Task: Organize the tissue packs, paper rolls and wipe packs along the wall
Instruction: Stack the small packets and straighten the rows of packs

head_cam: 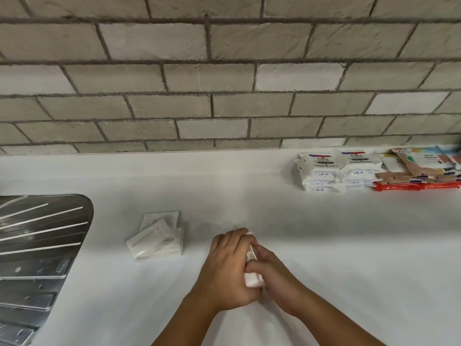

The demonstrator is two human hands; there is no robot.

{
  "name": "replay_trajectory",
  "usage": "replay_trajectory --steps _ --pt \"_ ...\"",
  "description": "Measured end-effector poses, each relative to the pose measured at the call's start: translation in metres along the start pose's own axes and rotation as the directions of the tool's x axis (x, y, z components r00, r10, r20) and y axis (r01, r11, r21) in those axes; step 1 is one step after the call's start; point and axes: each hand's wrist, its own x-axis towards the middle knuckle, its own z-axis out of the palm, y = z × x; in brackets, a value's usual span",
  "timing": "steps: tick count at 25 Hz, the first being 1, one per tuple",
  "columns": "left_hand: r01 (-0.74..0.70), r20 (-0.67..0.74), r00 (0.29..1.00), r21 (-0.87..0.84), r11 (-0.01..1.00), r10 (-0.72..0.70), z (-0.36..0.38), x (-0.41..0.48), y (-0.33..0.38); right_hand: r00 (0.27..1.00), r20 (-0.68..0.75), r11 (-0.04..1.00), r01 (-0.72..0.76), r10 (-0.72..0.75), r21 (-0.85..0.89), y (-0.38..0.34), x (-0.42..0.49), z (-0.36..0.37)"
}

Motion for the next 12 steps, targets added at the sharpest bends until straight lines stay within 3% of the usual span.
replay_trajectory --steps 3,5,6,8,9,10,12 --pt "0.056 -0.022 0.998 0.039 0.998 -0.055 0.0 0.014 -0.001 0.987 -0.156 0.997 0.031 -0.043 -0.075 0.01 0.005 -0.005" --pt "0.044 0.044 0.998 0.122 0.992 -0.05 0.0 0.021 -0.002 0.973 -0.219 0.994 0.056 -0.074 -0.09 0.012 0.008 -0.008" --pt "0.056 0.085 0.994 0.107 0.993 -0.066 0.001 0.024 -0.005 0.962 -0.253 0.993 0.081 -0.1 -0.083 0.011 0.012 -0.012" --pt "0.197 0.082 0.979 -0.109 0.974 -0.189 0.006 0.031 -0.012 0.934 -0.335 0.992 0.114 -0.123 -0.047 0.003 0.024 -0.025" --pt "0.317 0.058 0.947 -0.3 0.9 -0.315 0.011 0.035 -0.016 0.923 -0.367 0.992 0.122 -0.117 -0.009 -0.003 0.032 -0.033" --pt "0.429 0.066 0.882 -0.521 0.738 -0.467 0.015 0.04 -0.018 0.918 -0.382 0.991 0.129 -0.108 0.029 -0.009 0.039 -0.042" --pt "0.487 0.217 0.756 -0.817 0.309 -0.617 0.026 0.055 -0.02 0.922 -0.374 0.988 0.136 -0.101 0.067 -0.019 0.052 -0.058"
